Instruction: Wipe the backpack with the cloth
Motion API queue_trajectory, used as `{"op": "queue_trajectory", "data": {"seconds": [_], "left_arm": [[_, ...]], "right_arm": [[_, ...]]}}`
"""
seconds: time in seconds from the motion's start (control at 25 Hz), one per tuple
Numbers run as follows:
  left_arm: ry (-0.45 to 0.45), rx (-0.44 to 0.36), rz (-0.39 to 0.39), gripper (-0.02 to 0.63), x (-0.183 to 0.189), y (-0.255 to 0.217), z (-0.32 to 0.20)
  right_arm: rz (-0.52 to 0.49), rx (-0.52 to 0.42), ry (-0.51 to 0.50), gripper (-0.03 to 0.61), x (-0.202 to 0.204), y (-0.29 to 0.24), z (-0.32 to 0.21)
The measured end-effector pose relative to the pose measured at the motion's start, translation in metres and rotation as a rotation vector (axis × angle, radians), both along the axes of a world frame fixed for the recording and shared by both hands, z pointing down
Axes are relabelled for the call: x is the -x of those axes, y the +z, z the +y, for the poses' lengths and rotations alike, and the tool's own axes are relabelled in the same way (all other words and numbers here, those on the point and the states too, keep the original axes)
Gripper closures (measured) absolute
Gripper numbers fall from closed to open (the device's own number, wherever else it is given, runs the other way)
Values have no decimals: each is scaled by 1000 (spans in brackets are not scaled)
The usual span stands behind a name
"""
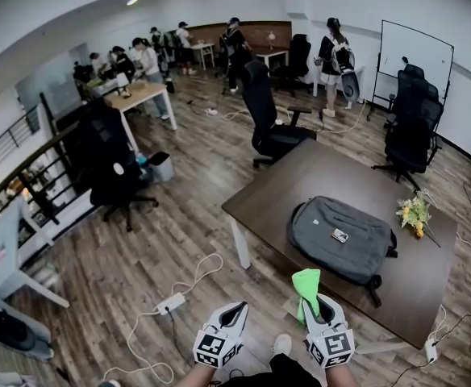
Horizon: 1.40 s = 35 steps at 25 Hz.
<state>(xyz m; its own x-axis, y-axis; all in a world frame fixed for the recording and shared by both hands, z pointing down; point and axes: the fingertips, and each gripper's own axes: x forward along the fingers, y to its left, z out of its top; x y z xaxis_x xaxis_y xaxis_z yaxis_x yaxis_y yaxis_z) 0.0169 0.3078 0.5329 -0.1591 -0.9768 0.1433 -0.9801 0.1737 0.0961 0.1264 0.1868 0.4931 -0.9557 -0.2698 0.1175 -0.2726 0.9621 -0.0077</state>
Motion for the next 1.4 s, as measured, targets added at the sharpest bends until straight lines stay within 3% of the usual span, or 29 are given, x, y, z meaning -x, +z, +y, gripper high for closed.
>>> {"op": "queue_trajectory", "data": {"seconds": [0.32,0.76,1.16,1.4], "left_arm": [[-38,6,3,595,40,-12,-78],[-55,49,-15,595,69,-11,-166],[-19,83,-57,595,78,-21,-213],[53,72,-68,595,87,-21,-250]], "right_arm": [[-13,0,-52,482,52,-11,-83],[-28,34,-89,482,75,-7,-183],[-85,67,-76,481,87,-10,-231],[-102,67,-47,482,100,-10,-253]]}}
